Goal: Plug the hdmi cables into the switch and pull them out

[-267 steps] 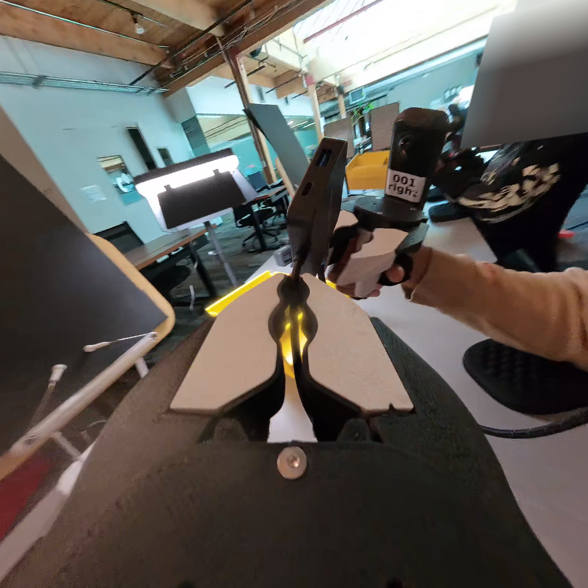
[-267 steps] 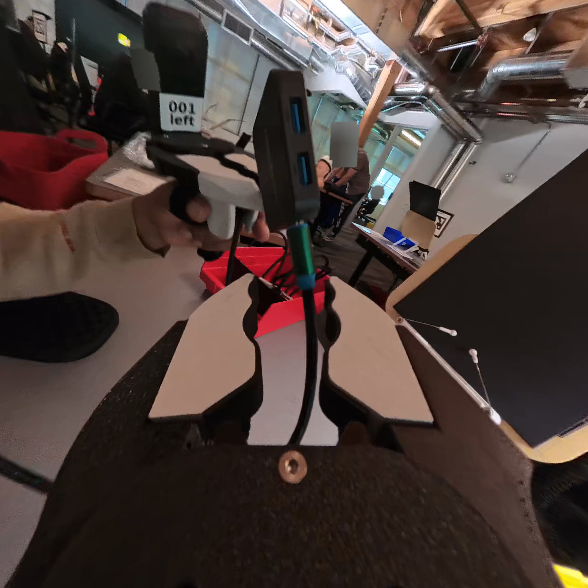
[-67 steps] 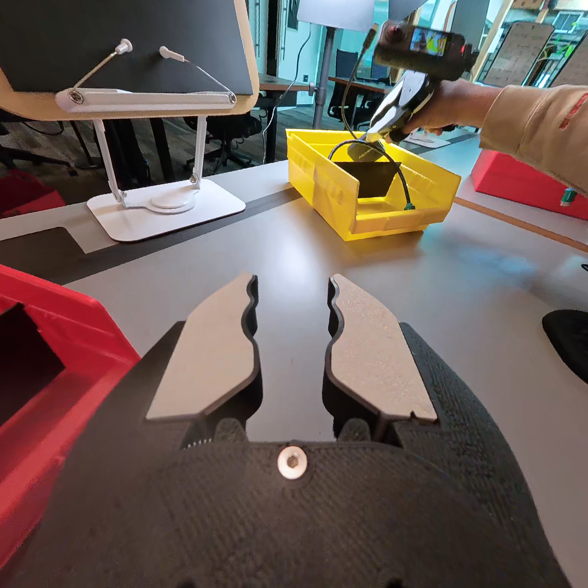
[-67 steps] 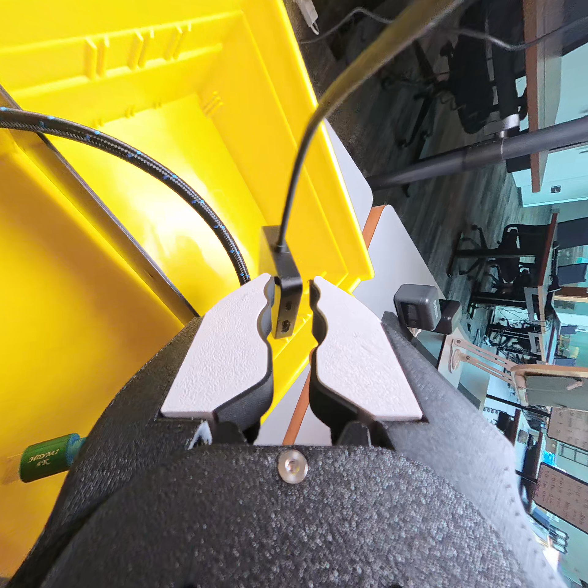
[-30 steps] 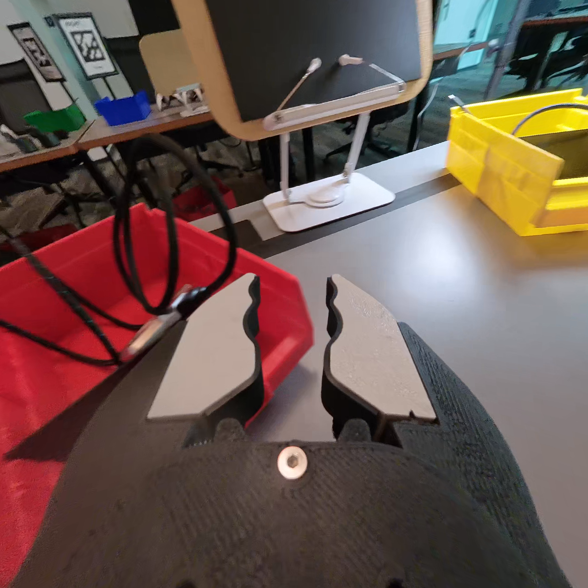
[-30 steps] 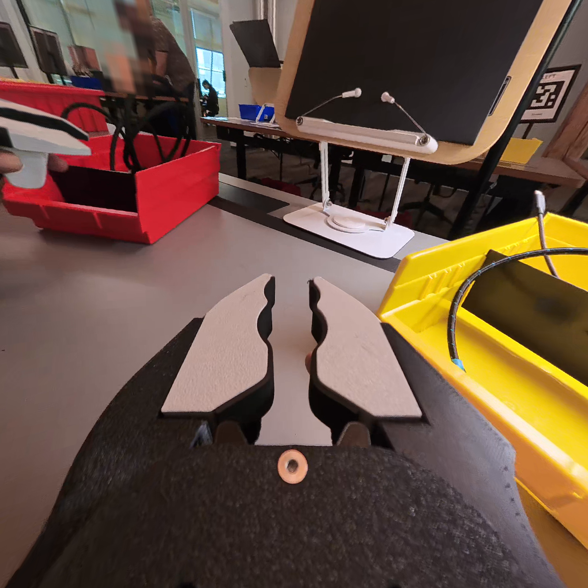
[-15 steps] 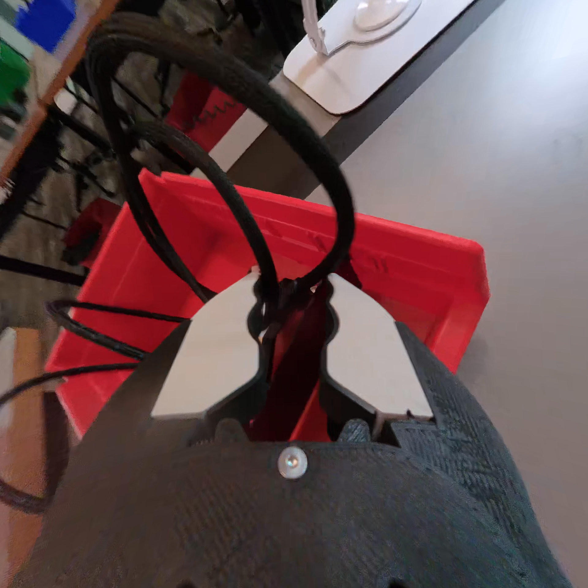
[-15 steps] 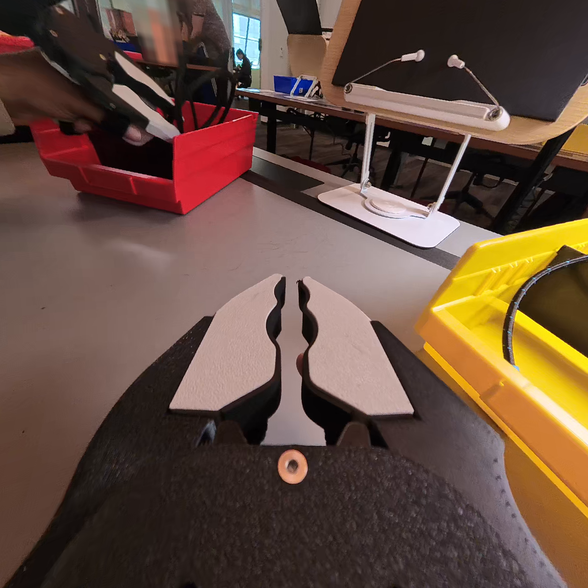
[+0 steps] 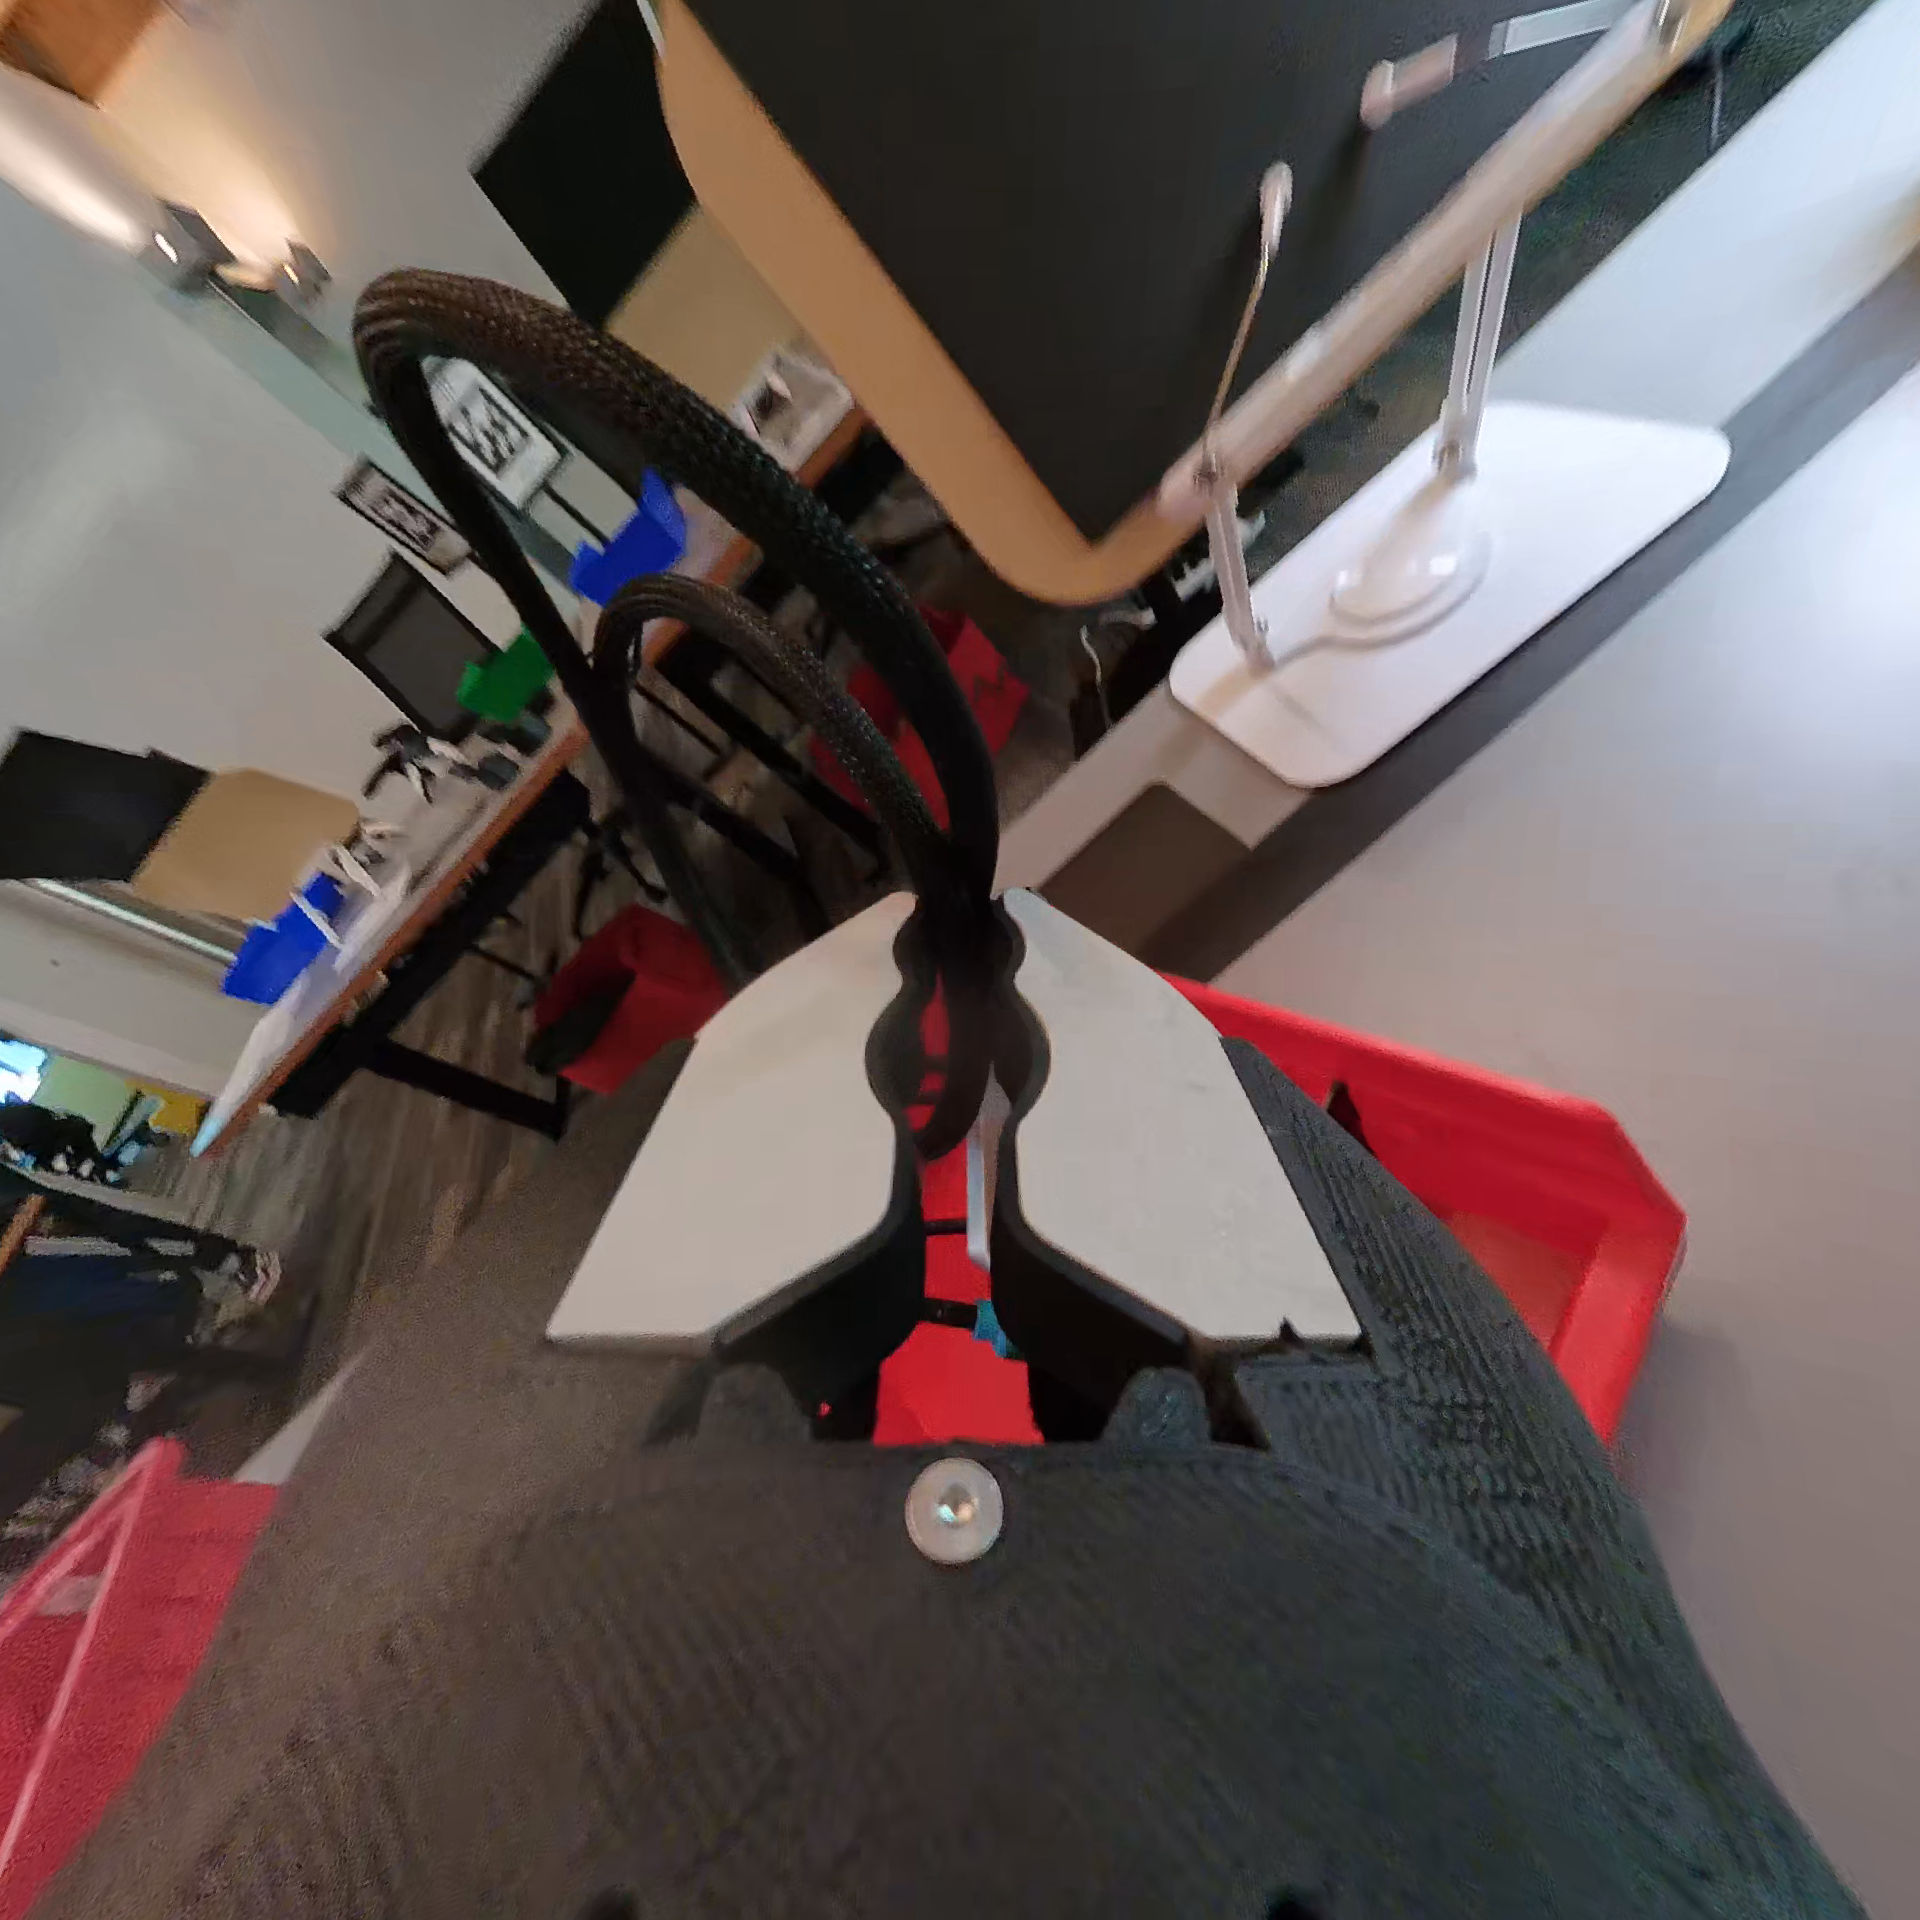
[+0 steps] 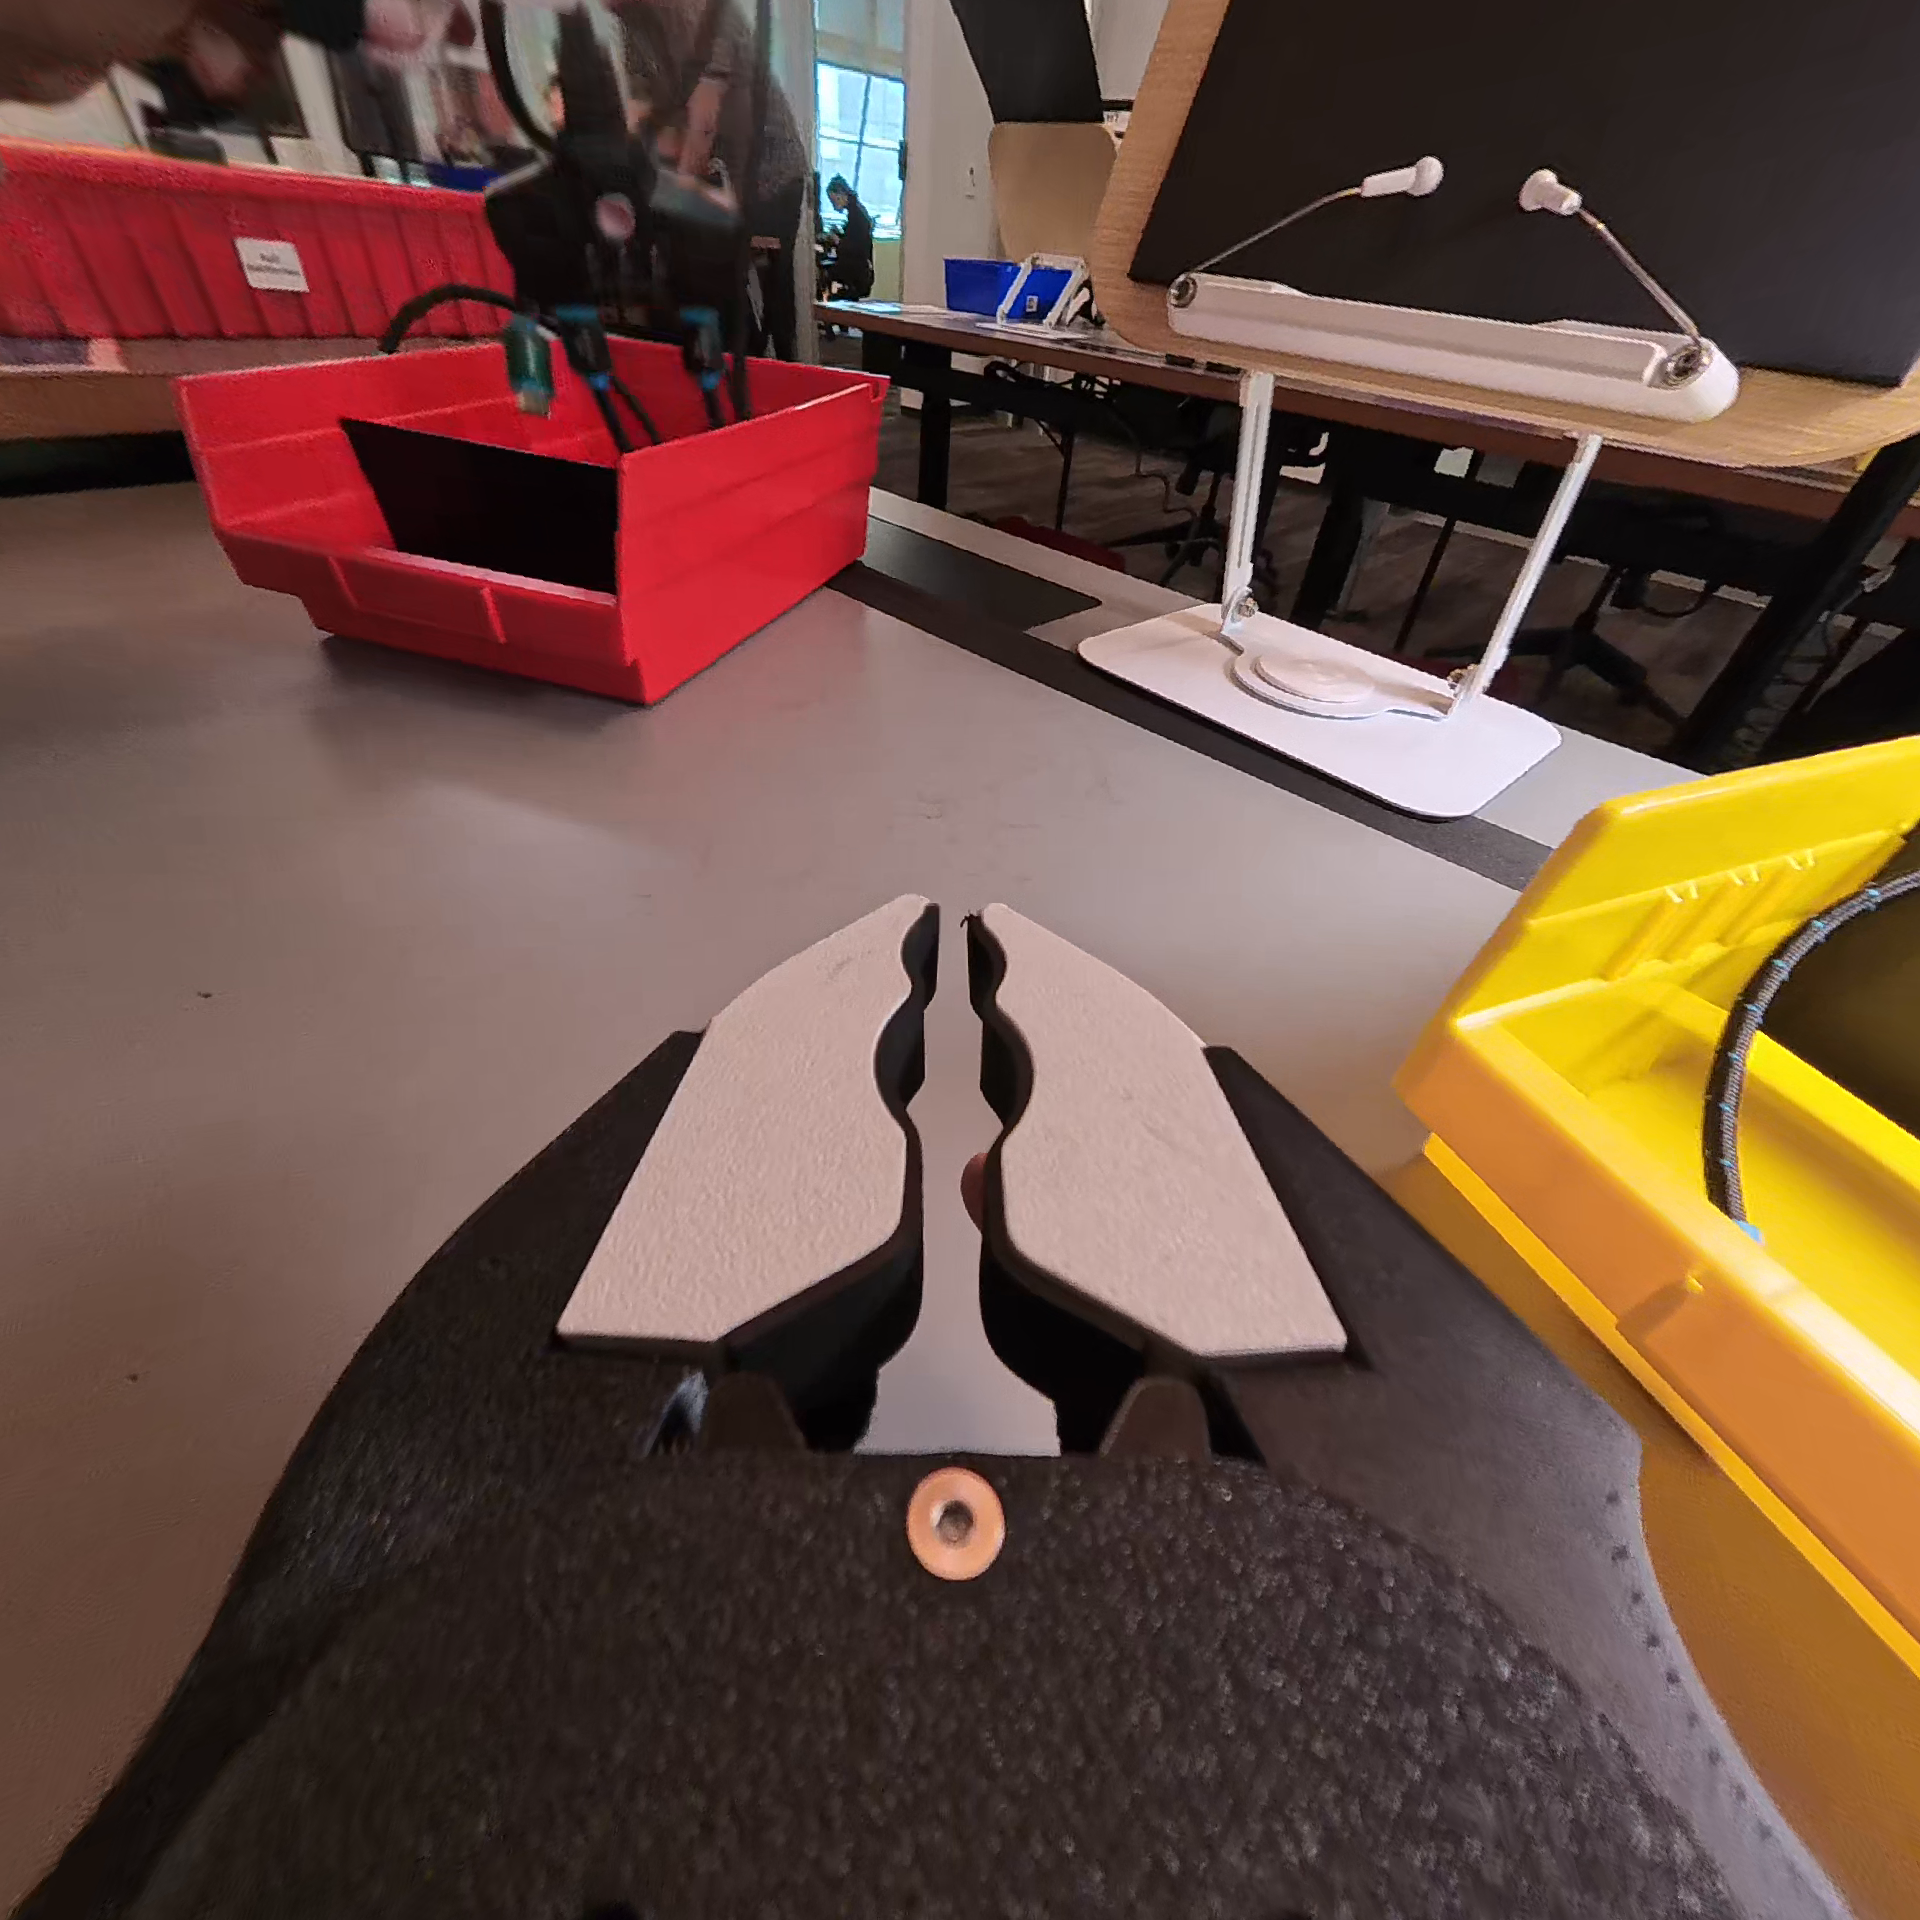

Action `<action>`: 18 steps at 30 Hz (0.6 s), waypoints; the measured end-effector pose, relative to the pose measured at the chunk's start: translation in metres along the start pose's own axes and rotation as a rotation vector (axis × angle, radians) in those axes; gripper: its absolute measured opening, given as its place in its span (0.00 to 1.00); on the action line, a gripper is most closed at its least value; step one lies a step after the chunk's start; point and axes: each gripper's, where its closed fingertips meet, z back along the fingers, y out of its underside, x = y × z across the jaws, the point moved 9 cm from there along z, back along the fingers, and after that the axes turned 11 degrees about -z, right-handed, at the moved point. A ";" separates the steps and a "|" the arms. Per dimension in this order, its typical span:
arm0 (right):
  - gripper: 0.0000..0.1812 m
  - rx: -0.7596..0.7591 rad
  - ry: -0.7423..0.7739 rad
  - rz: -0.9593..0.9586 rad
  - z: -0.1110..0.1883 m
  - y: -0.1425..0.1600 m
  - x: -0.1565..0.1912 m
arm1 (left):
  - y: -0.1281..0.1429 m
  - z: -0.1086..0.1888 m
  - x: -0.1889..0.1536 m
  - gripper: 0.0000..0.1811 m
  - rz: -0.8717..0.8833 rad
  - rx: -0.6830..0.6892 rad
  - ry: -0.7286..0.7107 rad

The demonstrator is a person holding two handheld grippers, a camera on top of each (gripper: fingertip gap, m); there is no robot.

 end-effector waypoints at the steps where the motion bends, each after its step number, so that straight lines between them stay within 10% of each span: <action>1: 0.03 -0.002 -0.015 0.005 0.000 0.000 0.001 | -0.010 0.008 0.005 0.06 -0.004 -0.033 -0.019; 7: 0.05 -0.083 -0.100 0.049 0.001 -0.022 0.013 | -0.076 0.062 0.022 0.05 -0.022 -0.274 -0.092; 18: 0.08 -0.370 -0.409 -0.034 0.001 -0.158 0.071 | -0.181 0.132 -0.028 0.04 0.015 -0.696 0.141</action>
